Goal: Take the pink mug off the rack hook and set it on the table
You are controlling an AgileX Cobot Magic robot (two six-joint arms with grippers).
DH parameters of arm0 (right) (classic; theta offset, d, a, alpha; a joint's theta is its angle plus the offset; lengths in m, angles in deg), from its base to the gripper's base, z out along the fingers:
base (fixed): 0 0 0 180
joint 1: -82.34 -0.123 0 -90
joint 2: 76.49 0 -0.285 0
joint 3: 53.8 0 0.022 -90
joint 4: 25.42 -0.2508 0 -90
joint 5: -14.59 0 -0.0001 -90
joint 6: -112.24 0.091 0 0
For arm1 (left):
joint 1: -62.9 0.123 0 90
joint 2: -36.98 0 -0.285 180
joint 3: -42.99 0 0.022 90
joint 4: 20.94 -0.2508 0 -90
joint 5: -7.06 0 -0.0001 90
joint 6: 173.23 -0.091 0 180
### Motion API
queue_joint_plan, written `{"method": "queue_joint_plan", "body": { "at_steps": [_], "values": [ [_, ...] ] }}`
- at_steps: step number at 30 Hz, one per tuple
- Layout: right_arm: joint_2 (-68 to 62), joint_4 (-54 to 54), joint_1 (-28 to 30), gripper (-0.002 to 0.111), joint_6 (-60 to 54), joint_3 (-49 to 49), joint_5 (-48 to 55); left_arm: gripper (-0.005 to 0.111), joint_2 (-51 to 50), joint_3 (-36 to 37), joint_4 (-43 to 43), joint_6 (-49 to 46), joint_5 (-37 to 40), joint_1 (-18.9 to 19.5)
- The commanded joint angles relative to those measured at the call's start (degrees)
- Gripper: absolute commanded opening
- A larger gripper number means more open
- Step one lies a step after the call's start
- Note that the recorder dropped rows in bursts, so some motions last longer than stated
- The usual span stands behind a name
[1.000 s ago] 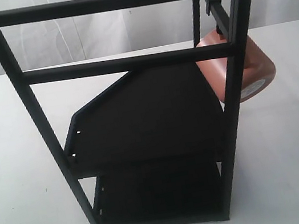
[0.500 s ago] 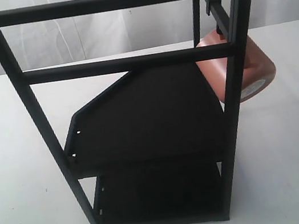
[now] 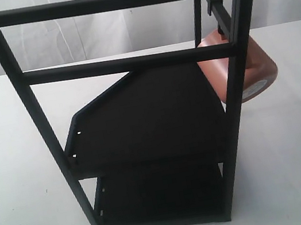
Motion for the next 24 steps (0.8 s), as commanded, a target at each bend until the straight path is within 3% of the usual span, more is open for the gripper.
{"method": "queue_joint_plan", "body": {
  "at_steps": [1,8,17,24],
  "values": [
    [-1.71,-9.0,-0.31,0.0,-9.89,2.25,12.54,0.0,0.24,0.15,-0.17,-0.24,0.01,0.22],
    [-5.56,-13.08,-0.8,0.0,-14.51,12.97,22.7,0.0,0.24,0.15,-0.17,-0.24,0.01,0.22],
    [-5.67,-19.41,-3.76,0.0,-17.63,25.72,28.39,0.0,0.24,0.15,-0.17,-0.24,0.01,0.22],
    [-6.28,-9.37,-9.89,0.0,-17.42,26.92,25.8,0.0,0.24,0.15,-0.17,-0.24,0.01,0.22]
  ]
}}
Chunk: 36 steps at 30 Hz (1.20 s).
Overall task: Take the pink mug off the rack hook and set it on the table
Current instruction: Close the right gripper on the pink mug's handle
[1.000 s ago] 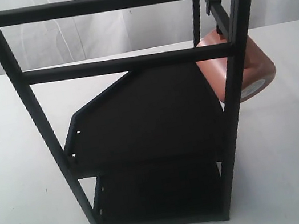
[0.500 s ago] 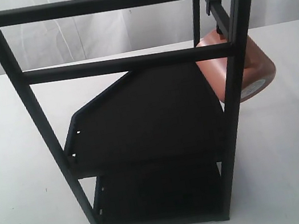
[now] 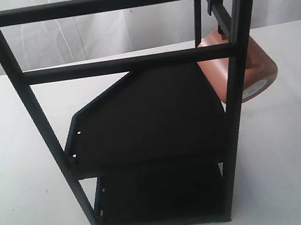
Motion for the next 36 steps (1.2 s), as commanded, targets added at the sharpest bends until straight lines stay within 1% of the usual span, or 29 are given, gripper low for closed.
{"method": "queue_joint_plan", "body": {
  "at_steps": [1,5,10,12,13,14,15,17,18,20,26,36],
  "values": [
    [-0.93,9.21,-4.35,0.0,0.43,0.48,-2.8,0.0,0.24,0.15,-0.17,-0.24,0.01,0.22],
    [-1.18,11.08,-9.22,0.0,0.54,0.48,-8.23,0.0,0.24,0.15,-0.17,-0.24,0.01,0.22],
    [-1.28,11.08,-14.77,0.002,-3.47,0.48,-15.38,0.0,0.24,0.15,-0.17,-0.24,0.01,0.22],
    [-2.24,11.18,-16.93,0.009,-3.55,0.48,-17.24,0.0,0.24,0.15,-0.17,-0.24,0.01,0.22],
    [-3.03,11.18,-18.13,0.017,-3.55,0.48,-18.29,0.0,0.24,0.15,-0.17,-0.24,0.01,0.22],
    [-3.53,11.18,-18.58,0.021,-3.55,0.48,-18.7,0.0,0.24,0.15,-0.17,-0.24,0.01,0.22],
    [-4.45,11.41,-19.08,0.028,-3.32,0.48,-19.56,0.0,0.24,0.15,-0.17,-0.24,0.01,0.22],
    [-5.79,11.5,-19.33,0.038,-2.6,0.48,-21.56,0.0,0.24,0.15,-0.17,-0.24,0.01,0.22],
    [-6.53,12.26,-19.33,0.04,-0.74,0.48,-23.13,0.0,0.24,0.15,-0.17,-0.24,0.01,0.22],
    [-8.0,14.32,-19.33,0.04,1.19,0.48,-25.33,0.0,0.24,0.15,-0.17,-0.24,0.01,0.22],
    [-13.1,15.59,-19.33,0.04,1.19,0.48,-30.9,0.0,0.24,0.15,-0.17,-0.24,0.01,0.22],
    [-16.17,17.41,-19.33,0.04,1.19,0.48,-32.21,0.0,0.24,0.15,-0.17,-0.24,0.01,0.22]
  ]
}}
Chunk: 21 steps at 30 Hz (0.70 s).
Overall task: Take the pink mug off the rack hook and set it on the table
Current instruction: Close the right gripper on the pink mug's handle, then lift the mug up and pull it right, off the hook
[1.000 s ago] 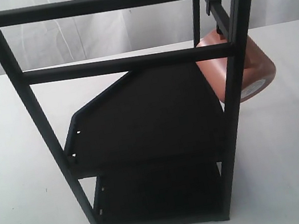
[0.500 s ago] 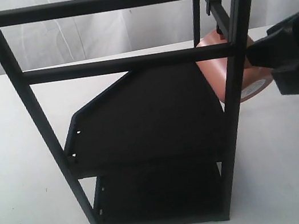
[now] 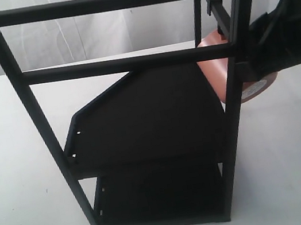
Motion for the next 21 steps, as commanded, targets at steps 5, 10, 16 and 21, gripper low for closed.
{"method": "queue_joint_plan", "body": {
  "at_steps": [5,10,16,21],
  "values": [
    [-1.39,0.61,-0.13,0.04,-0.02,0.48,-0.7,0.0,0.24,0.15,-0.17,-0.24,0.01,0.22],
    [-1.64,0.61,-0.13,0.032,-0.02,0.38,-0.7,0.0,0.24,0.15,-0.17,-0.24,0.01,0.22],
    [-1.66,0.76,-0.13,0.007,-0.02,0.38,-0.47,0.0,0.24,0.15,-0.17,-0.24,0.01,0.22],
    [-1.66,0.76,-0.13,0.0,-0.02,0.38,-0.12,0.0,0.24,0.15,-0.17,-0.24,0.01,0.22]
  ]
}}
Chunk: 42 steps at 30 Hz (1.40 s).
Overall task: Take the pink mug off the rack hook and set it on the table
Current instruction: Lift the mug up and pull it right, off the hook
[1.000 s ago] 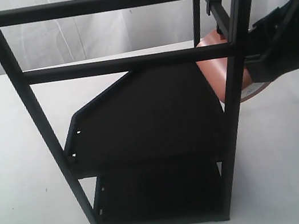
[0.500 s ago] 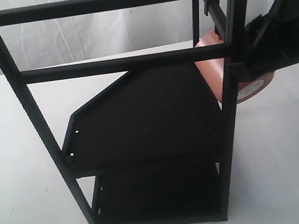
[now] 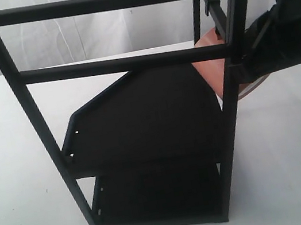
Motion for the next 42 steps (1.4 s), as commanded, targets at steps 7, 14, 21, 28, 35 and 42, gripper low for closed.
{"method": "queue_joint_plan", "body": {
  "at_steps": [7,14,21,28,35,42],
  "values": [
    [1.37,0.53,-0.13,0.0,-0.14,0.13,1.16,0.0,0.24,0.15,-0.17,-0.24,0.01,0.22],
    [6.33,0.76,-0.13,0.0,-0.4,0.13,2.16,0.0,0.24,0.15,-0.17,-0.24,0.01,0.22],
    [6.64,1.1,-0.13,0.0,-0.4,0.13,2.57,0.0,0.24,0.15,-0.17,-0.24,0.01,0.22],
    [6.76,2.73,-0.13,0.0,0.02,-0.97,2.08,0.0,0.24,0.15,-0.17,-0.24,0.01,0.22],
    [6.84,9.29,-0.02,0.0,7.44,-1.62,1.19,0.0,0.24,0.15,-0.17,-0.24,0.01,0.22],
    [6.84,9.29,-0.02,0.0,7.44,-1.62,1.19,0.0,0.24,0.15,-0.17,-0.24,0.01,0.22]
  ]
}}
